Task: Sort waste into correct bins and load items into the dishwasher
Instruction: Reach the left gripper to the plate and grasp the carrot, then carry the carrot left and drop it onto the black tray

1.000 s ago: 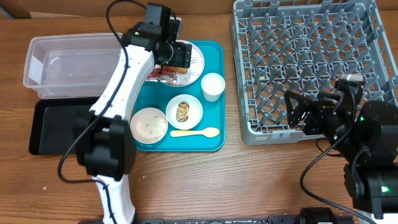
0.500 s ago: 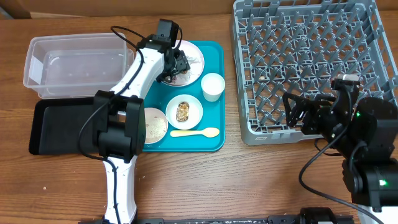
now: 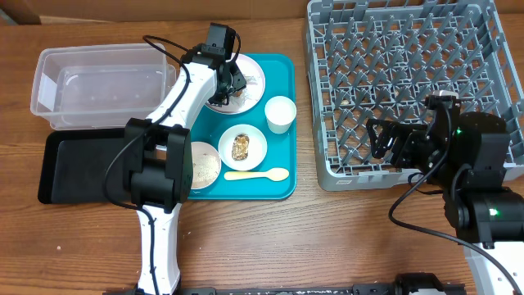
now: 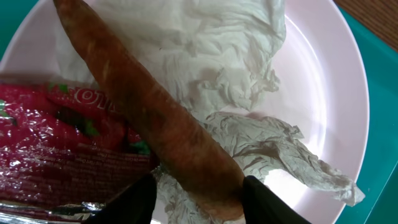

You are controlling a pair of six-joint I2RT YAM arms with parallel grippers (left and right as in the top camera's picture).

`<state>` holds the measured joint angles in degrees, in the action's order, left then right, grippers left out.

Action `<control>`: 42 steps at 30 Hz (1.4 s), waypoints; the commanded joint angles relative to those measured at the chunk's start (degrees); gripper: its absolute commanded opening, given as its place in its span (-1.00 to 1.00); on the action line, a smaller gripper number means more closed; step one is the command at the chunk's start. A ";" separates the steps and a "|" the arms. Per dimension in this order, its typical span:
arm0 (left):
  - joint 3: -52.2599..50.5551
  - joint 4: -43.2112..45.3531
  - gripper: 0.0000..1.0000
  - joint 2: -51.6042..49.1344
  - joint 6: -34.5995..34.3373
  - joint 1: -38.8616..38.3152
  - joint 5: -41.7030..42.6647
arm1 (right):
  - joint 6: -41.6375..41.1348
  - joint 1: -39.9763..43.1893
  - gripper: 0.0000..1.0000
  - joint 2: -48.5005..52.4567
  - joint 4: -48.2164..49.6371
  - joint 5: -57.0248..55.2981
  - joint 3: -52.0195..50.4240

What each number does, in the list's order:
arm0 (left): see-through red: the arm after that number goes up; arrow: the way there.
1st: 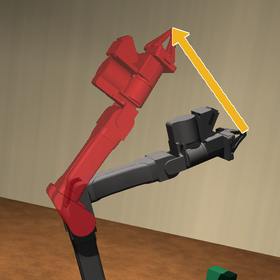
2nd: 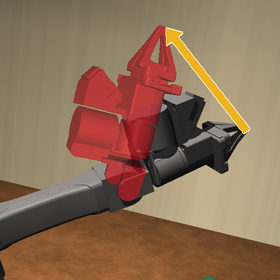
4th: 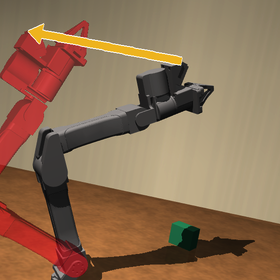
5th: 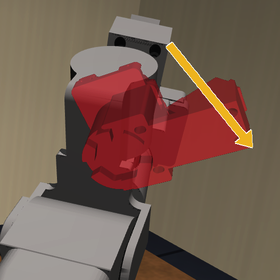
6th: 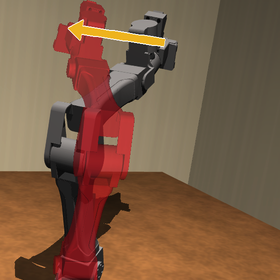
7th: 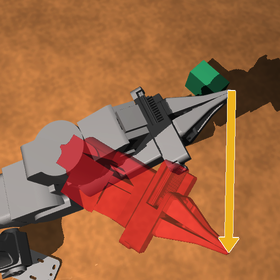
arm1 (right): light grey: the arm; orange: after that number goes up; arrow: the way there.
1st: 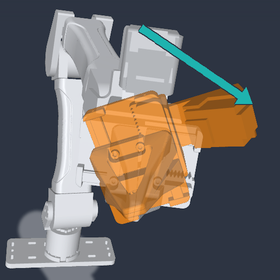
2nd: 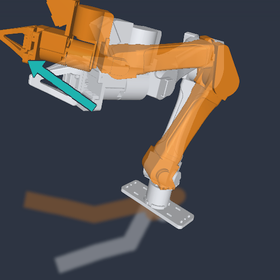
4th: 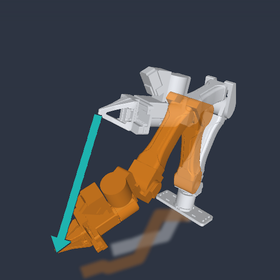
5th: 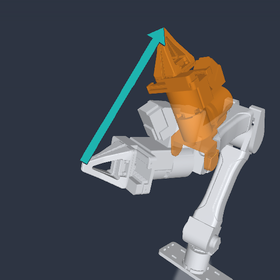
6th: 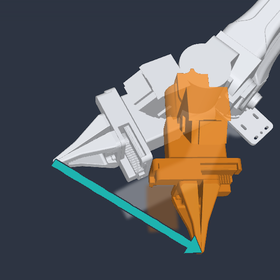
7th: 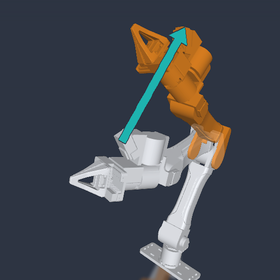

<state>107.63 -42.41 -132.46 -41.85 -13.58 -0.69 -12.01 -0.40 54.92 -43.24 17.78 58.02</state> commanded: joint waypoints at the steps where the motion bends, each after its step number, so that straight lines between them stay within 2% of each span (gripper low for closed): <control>1: 0.59 -1.55 -0.11 -2.10 1.40 0.07 0.55 | -0.04 0.15 1.00 -0.09 0.39 0.35 1.68; 6: 0.37 -4.22 -0.07 -2.14 1.36 0.07 -0.42 | -0.04 0.15 1.00 -0.09 0.66 0.35 1.68; 14: 0.31 -3.08 0.08 -2.67 -2.10 0.07 -7.72 | -0.02 0.15 1.00 -0.09 0.44 0.35 1.68; 22: 0.31 -1.31 0.06 -3.17 -2.10 0.04 -7.19 | -0.02 0.15 1.00 -0.09 0.48 0.35 1.68; 28: 1.73 -0.72 0.31 -2.73 -1.88 0.04 -5.18 | -0.02 0.15 1.00 -0.09 0.72 0.35 1.68; 32: 2.78 -1.03 0.34 -2.73 -1.90 0.04 -5.25 | -0.02 0.15 1.00 -0.09 0.68 0.35 1.68; 34: 2.78 -1.03 0.26 -2.75 -1.90 0.11 -5.27 | -0.02 0.15 1.00 -0.09 0.68 0.35 1.68; 39: 2.73 -1.79 -0.27 -2.78 -1.90 0.04 -5.29 | -0.02 0.15 1.00 -0.09 0.66 0.33 1.68; 42: 2.73 -2.32 -0.34 -2.78 -1.90 0.04 -5.22 | -0.02 0.15 1.00 -0.09 0.66 0.35 1.68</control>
<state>108.92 -44.27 -134.28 -43.55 -13.63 -5.41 -11.97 -0.40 54.98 -42.96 17.80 58.02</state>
